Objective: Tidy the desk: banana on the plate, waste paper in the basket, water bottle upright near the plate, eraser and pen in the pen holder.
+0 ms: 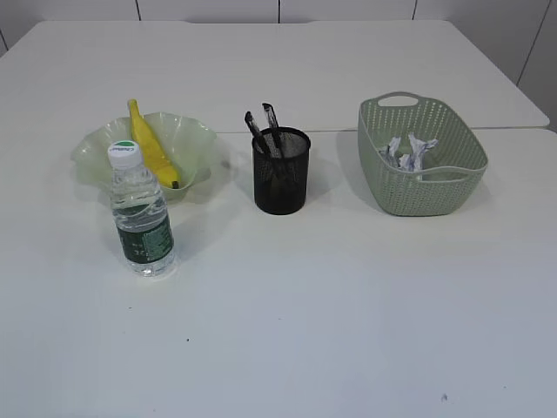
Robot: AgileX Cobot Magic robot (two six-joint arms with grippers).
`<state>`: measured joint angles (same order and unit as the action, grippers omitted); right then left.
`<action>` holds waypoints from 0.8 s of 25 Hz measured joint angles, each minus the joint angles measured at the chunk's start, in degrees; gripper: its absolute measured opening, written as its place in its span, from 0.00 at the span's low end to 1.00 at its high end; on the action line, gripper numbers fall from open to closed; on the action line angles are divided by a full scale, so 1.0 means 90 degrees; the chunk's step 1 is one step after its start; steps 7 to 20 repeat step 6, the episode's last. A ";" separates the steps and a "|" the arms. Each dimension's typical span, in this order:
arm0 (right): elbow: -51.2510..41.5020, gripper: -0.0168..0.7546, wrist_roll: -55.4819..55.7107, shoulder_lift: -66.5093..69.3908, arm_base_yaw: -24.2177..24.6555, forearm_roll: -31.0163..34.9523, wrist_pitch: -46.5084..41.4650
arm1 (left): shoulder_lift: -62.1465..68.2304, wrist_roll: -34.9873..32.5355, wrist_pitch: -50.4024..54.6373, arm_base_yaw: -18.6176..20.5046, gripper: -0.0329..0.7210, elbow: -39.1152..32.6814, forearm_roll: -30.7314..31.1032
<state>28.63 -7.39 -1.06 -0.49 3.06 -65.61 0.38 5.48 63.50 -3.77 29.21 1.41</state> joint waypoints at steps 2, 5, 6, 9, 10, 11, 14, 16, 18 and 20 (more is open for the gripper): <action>0.0000 0.65 0.0000 0.0000 0.0000 0.0000 0.0000 | 0.0000 -0.0023 0.0000 0.0000 0.52 0.0000 0.0000; 0.0000 0.65 0.0000 0.0000 0.0000 0.0000 0.0000 | 0.0000 -0.0103 0.0000 0.0000 0.52 0.0000 0.0000; 0.0000 0.65 0.0000 0.0000 0.0000 0.0000 0.0000 | 0.0000 -0.0170 0.0000 0.0000 0.52 0.0000 0.0000; 0.0000 0.65 0.0000 0.0000 0.0000 0.0000 0.0000 | 0.0000 -0.0170 0.0000 0.0000 0.52 0.0000 0.0000; 0.0000 0.65 0.0000 0.0000 0.0000 0.0000 0.0000 | 0.0000 -0.0170 0.0000 0.0000 0.52 0.0000 0.0000; 0.0000 0.65 0.0000 0.0000 0.0000 0.0000 0.0000 | 0.0000 -0.0170 0.0000 0.0000 0.52 0.0000 0.0000; 0.0000 0.65 0.0000 0.0000 0.0000 0.0000 0.0000 | 0.0000 -0.0170 0.0000 0.0000 0.52 0.0000 0.0000; 0.0000 0.65 0.0000 0.0000 0.0000 0.0000 0.0000 | 0.0000 -0.0170 0.0000 0.0000 0.52 0.0000 0.0000; 0.0000 0.65 0.0000 0.0000 0.0000 0.0000 0.0000 | 0.0000 -0.0170 0.0000 0.0000 0.52 0.0000 0.0000; 0.0000 0.65 0.0000 0.0000 0.0000 0.0000 0.0000 | 0.0000 -0.0170 0.0000 0.0000 0.52 0.0000 0.0000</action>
